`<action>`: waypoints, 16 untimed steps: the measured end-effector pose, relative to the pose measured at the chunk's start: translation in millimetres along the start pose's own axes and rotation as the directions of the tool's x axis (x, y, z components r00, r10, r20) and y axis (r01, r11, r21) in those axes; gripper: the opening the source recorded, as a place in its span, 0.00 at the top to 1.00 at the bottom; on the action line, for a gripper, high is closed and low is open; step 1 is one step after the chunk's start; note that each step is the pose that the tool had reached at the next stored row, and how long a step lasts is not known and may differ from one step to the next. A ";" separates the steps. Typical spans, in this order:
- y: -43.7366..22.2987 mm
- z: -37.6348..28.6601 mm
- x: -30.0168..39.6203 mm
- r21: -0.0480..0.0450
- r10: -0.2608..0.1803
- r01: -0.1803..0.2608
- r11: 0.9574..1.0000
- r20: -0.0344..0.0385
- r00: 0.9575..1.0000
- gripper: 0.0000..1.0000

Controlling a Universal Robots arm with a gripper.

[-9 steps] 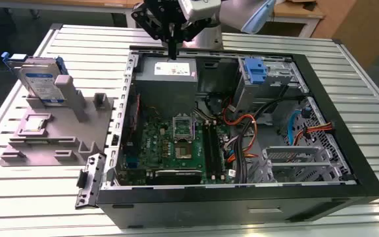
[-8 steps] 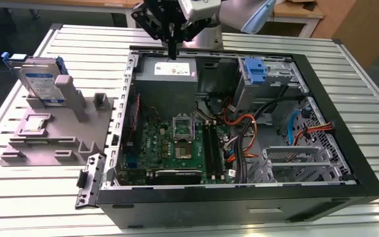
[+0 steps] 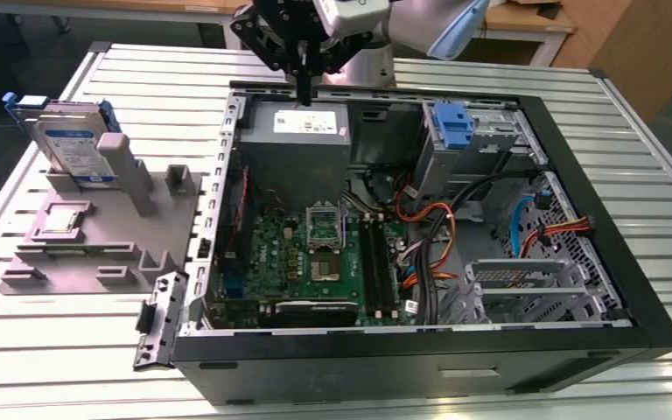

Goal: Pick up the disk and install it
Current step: 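Reach for the disk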

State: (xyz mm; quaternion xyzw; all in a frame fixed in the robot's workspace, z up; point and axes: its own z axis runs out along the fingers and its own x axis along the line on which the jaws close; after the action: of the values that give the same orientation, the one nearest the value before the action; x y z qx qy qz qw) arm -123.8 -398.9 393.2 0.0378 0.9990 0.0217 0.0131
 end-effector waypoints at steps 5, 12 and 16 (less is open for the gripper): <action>-0.1 0.0 1.3 0.000 0.000 0.000 1.000 0.000 1.000 0.90; -0.3 0.0 4.0 0.000 0.000 0.000 1.000 0.000 1.000 0.90; -0.4 0.0 5.7 0.000 0.000 0.000 1.000 0.000 1.000 0.90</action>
State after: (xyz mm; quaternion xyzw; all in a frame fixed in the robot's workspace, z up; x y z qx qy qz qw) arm -129.5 -398.9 393.1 0.0379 0.9990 0.0217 0.0131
